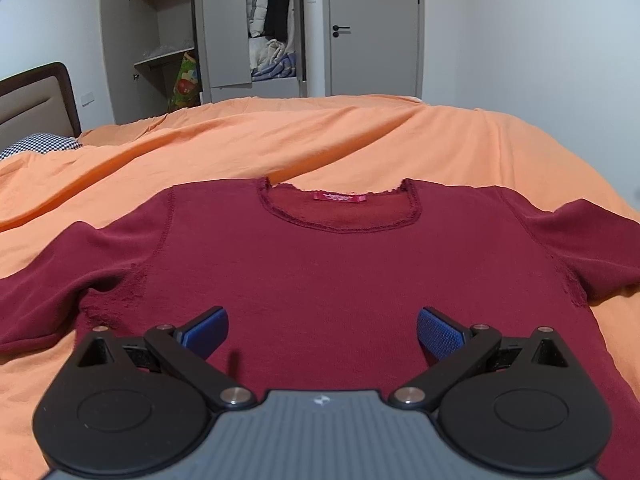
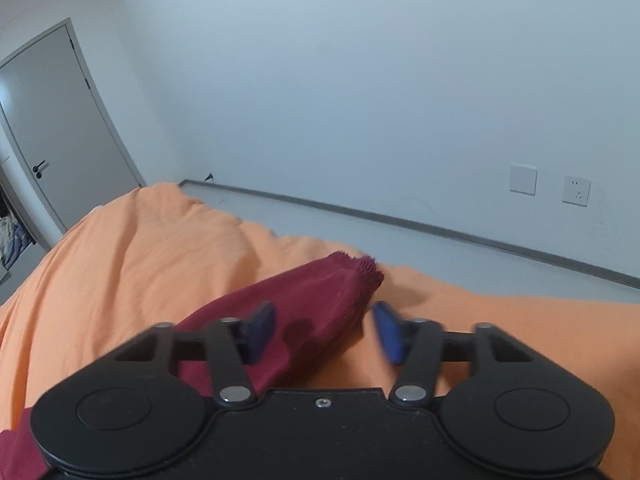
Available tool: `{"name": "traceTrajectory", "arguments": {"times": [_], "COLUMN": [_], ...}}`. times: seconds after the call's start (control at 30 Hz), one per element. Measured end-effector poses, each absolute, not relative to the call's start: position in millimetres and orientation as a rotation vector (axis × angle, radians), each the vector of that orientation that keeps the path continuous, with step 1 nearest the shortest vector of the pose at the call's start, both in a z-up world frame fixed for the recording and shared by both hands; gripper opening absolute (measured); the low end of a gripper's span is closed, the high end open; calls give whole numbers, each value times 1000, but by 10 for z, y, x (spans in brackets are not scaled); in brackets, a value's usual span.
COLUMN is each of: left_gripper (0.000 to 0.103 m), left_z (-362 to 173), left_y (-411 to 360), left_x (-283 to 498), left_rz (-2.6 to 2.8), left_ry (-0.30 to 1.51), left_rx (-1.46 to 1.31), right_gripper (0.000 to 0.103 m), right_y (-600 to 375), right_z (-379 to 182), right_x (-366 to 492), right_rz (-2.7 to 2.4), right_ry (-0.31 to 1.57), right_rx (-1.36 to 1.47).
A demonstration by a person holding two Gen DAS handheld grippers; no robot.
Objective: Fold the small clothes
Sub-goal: 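Move the right gripper to the maroon sleeve cuff and grasp it, then lift the cuff with the right gripper, lay it across the shirt body, open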
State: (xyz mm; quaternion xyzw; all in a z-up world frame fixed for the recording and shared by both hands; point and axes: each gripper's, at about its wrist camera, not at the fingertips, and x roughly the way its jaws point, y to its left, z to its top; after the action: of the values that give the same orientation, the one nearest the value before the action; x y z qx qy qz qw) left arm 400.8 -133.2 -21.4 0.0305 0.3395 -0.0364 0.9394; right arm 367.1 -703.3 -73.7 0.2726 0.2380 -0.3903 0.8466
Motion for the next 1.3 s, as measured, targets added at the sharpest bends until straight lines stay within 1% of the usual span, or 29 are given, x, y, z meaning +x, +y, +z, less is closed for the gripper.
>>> {"name": "traceTrajectory", "arguments": {"times": [0.03,0.07,0.1,0.13,0.17,0.2,0.33,0.47,0.63,0.8,1.0,1.1,1.3], "left_gripper": [103,103,103,103,103,103,103,103,103,103,103,103,103], "left_z": [-198,-179,-160,-137,-112,-84,47,192,357,484,549,546,470], "left_y": [-1314,-1294,-1271,-1245,-1220,-1190,-1066,-920,-671,-343,97,315,693], "left_x": [4014,4023,4028,4033,4035,4036,4030,4012,3946,3885,3821,3791,3725], "left_rz": [-68,-65,-63,-60,-58,-57,-54,-45,-21,32,120,169,252], "left_ry": [695,696,698,700,701,699,681,656,622,586,562,557,563], "left_rx": [61,58,52,44,36,28,7,-23,-65,-94,-135,-158,-195], "right_gripper": [36,30,18,11,10,5,5,5,5,5,6,6,5], "right_y": [-7039,-7044,-7046,-7037,-7025,-7002,-6712,-6200,-5327,-4375,-3241,-2673,-1617], "right_z": [-732,-729,-692,-656,-620,-564,-174,299,848,1140,1104,920,379], "right_x": [3690,3716,3708,3699,3693,3672,3670,3811,4024,4270,4484,4520,4480], "right_rz": [-832,-841,-846,-852,-847,-820,-733,-589,-337,-93,155,242,367], "right_ry": [508,514,513,511,503,479,390,305,191,151,188,232,364], "right_rx": [566,552,537,524,518,520,408,277,175,98,50,-2,-133]}}
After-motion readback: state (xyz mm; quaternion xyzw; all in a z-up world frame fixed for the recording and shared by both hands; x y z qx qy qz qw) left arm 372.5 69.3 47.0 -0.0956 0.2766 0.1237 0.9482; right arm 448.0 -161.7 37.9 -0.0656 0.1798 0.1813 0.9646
